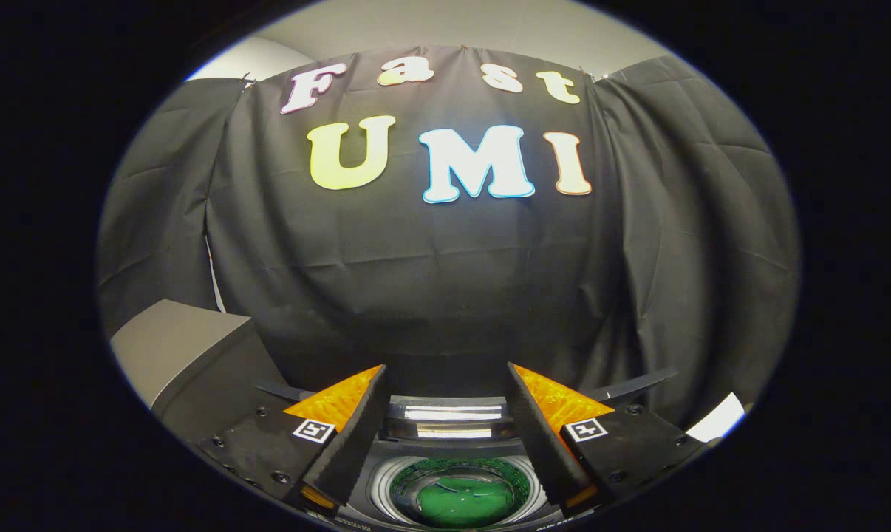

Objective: Put the clothes into the washing machine and then close the washing machine lid.

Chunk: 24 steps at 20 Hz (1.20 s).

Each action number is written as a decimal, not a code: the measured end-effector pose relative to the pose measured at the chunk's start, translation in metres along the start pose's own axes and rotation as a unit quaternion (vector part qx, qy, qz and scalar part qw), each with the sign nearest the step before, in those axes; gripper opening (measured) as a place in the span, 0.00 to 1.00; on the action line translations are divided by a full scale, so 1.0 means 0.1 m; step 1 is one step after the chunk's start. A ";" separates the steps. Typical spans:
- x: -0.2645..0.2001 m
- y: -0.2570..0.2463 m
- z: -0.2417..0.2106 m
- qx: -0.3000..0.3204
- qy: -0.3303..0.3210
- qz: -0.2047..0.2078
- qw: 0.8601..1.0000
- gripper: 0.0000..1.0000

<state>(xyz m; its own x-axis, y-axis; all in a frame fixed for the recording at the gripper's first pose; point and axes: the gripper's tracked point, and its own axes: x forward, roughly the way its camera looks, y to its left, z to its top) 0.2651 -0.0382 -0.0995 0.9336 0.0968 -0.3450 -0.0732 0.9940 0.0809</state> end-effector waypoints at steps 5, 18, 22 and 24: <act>-0.14 0.01 -0.11 0.000 0.000 0.001 1.000 0.97; -0.45 0.02 -0.63 0.016 0.040 -0.001 0.999 0.97; -0.53 0.07 -0.62 0.011 0.034 0.004 0.999 0.97; -0.57 0.09 -0.57 0.008 0.027 0.005 1.000 0.97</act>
<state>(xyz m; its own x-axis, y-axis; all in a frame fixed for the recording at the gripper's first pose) 0.1909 -0.0324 -0.1322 0.9123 0.1106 -0.3944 -0.0775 0.9921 0.0989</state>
